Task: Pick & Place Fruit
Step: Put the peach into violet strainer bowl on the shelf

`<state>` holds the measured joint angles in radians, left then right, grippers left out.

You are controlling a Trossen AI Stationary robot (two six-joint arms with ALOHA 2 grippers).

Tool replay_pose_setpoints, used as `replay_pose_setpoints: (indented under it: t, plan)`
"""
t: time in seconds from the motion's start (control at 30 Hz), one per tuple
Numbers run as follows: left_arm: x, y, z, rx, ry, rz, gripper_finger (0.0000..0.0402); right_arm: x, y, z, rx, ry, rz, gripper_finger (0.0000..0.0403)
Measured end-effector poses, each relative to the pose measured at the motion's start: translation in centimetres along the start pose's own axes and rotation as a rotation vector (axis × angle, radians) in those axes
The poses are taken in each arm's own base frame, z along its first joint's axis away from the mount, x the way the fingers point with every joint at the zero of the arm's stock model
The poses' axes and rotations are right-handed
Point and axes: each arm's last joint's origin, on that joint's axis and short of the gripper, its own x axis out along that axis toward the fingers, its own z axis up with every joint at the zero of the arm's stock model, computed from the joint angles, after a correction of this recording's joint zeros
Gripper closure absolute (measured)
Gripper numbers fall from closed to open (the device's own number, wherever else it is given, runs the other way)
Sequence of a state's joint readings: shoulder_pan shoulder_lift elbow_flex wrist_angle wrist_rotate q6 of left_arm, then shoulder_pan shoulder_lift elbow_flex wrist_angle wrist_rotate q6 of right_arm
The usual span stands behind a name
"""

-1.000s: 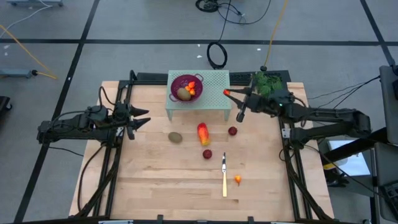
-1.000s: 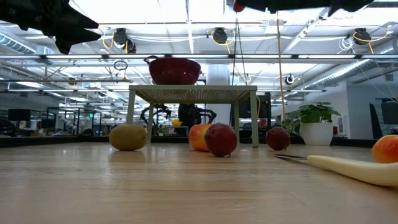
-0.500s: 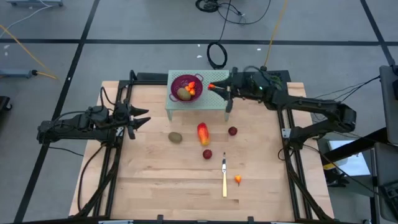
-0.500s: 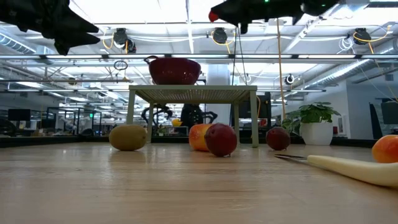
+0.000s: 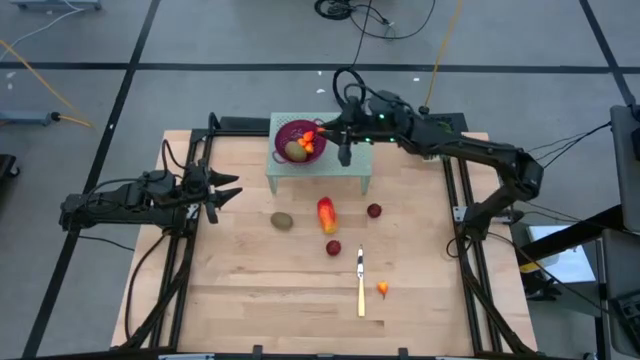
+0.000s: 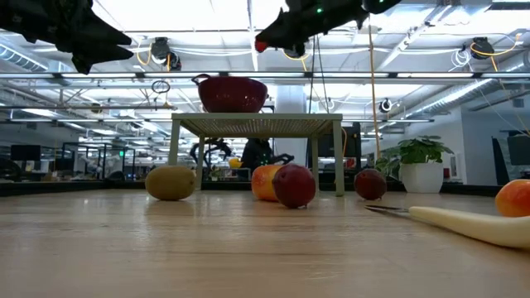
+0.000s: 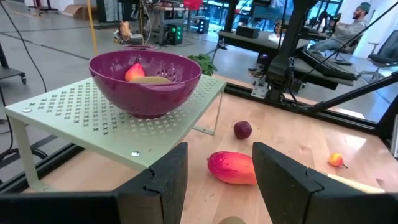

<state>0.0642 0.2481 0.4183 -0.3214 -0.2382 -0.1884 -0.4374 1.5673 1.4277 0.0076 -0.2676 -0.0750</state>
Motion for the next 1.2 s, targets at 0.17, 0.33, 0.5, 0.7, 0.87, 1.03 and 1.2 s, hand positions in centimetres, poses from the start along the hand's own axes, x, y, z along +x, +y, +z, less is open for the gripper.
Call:
replay_pose_setpoints:
  t: [0.17,0.33,0.5,0.7,0.87,1.03,1.2]
  plan:
    - [0.0,0.0,0.0,0.003,0.000,0.001,0.0220,1.9,-0.5,-0.8,-0.013,0.038,0.001,0.0332]
    - [0.0,0.0,0.0,0.003,-0.001,0.011,0.0220,3.2,-0.8,-1.6,-0.028,0.072,0.005,0.0332]
    - [0.0,0.1,0.0,0.003,-0.007,0.038,0.0220,3.9,-0.9,-2.3,-0.049,0.091,0.008,0.0332]
    - [0.0,0.2,0.0,0.005,-0.009,0.052,0.0220,5.1,-1.4,-3.9,-0.054,0.142,0.011,0.0332]
    - [0.0,0.2,0.0,0.003,-0.009,0.052,0.0220,5.4,-1.4,-4.4,-0.061,0.155,0.013,0.0332]
    - [0.0,0.2,0.0,0.003,-0.010,0.052,0.0220,5.4,-1.4,-4.4,-0.061,0.154,0.016,0.0332]
    - [0.0,0.2,0.0,0.002,-0.010,0.052,0.0220,5.4,-1.4,-4.4,-0.057,0.150,0.044,0.0329]
